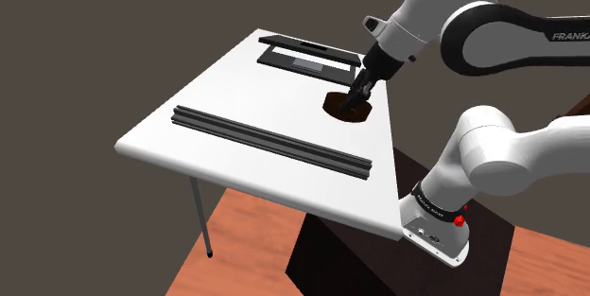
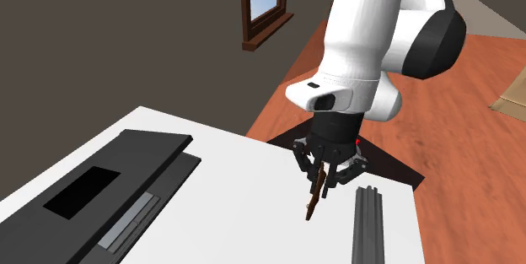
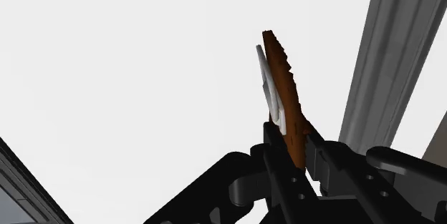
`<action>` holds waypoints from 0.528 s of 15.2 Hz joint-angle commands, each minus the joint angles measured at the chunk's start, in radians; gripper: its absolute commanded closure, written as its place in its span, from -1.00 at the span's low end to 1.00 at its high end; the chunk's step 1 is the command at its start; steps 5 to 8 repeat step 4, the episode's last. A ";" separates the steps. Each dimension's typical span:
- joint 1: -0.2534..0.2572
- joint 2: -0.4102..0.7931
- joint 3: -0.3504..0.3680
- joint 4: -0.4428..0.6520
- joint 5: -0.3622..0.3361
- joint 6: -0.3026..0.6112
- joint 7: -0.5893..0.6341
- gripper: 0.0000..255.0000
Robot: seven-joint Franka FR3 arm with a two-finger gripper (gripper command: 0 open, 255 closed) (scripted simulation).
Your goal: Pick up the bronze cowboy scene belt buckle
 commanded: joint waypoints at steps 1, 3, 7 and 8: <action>-0.003 -0.003 -0.003 0.024 -0.004 -0.028 0.000 1.00; -0.004 -0.004 -0.004 0.039 -0.005 -0.044 0.001 1.00; -0.004 -0.004 -0.004 0.039 -0.005 -0.044 0.001 1.00; -0.004 -0.004 -0.004 0.039 -0.005 -0.044 0.001 1.00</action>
